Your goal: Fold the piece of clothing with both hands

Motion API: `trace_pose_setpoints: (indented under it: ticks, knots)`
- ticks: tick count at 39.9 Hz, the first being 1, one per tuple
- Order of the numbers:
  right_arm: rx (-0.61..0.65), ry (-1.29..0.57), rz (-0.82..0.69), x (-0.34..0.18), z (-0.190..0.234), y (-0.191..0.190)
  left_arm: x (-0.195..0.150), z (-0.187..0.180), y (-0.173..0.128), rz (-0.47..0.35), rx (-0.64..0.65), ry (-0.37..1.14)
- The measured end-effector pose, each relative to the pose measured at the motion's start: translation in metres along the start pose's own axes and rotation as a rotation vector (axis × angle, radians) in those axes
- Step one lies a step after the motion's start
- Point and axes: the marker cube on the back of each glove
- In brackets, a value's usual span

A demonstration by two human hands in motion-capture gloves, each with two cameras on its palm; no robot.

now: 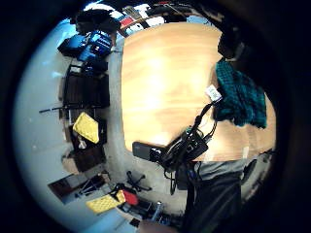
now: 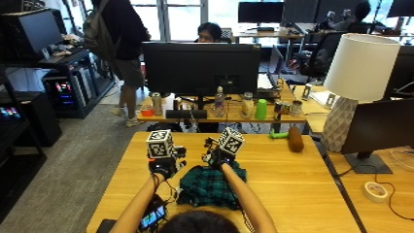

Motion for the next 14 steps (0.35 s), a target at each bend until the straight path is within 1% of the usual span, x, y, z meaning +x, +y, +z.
trace_pose_setpoints:
  ticks: [7,9,12,14]
  knots:
    - [0.18,0.005,-0.144,-0.008,-0.037,0.001,0.022,0.006,-0.005,0.055,-0.01,-0.023]
    - [0.213,0.025,-0.111,-0.005,-0.041,-0.003,0.028,0.008,-0.007,0.069,-0.016,-0.025]
    - [0.225,0.06,-0.032,0.002,-0.039,-0.01,0.034,0.011,-0.01,0.083,-0.019,-0.024]
    - [0.227,0.071,-0.019,0.005,-0.036,-0.014,0.037,0.013,-0.013,0.09,-0.022,-0.025]
